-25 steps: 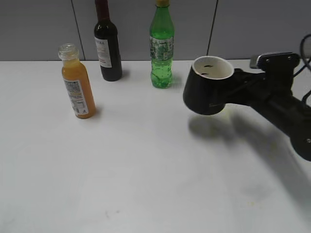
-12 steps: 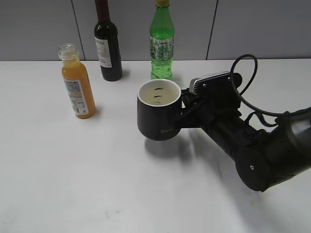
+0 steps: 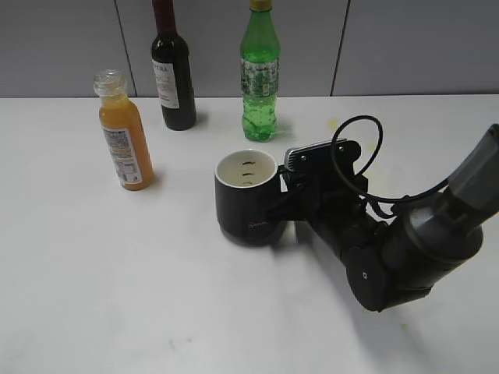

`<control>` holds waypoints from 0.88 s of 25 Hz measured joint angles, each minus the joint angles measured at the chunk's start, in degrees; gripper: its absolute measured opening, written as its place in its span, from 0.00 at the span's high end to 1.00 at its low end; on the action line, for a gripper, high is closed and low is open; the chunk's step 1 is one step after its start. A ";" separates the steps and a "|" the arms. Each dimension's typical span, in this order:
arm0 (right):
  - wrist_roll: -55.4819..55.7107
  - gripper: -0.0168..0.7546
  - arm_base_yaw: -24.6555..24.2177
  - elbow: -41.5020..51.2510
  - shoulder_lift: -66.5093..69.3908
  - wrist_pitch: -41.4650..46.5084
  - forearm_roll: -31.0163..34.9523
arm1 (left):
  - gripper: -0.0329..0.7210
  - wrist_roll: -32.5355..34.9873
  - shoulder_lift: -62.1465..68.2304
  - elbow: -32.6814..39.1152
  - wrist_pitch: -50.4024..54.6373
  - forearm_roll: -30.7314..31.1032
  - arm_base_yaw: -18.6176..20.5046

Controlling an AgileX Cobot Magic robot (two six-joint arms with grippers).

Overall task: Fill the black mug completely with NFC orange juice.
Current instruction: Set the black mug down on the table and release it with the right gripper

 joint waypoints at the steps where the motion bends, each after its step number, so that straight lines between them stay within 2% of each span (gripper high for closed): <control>1: 0.00 0.92 0.00 -0.07 0.50 0.00 0.13 | 0.67 0.00 0.00 0.00 0.00 0.00 0.00; 9: 2.30 0.91 0.00 -0.12 2.09 -0.88 0.20 | 0.67 0.00 0.00 0.00 0.00 0.00 0.00; 16: 4.66 0.60 0.05 2.31 2.12 -2.44 0.01 | 0.67 0.00 0.00 0.00 0.00 0.00 0.00; 22: 4.89 0.48 0.05 5.19 1.68 -4.35 0.01 | 0.67 0.00 0.00 0.00 0.00 0.00 0.00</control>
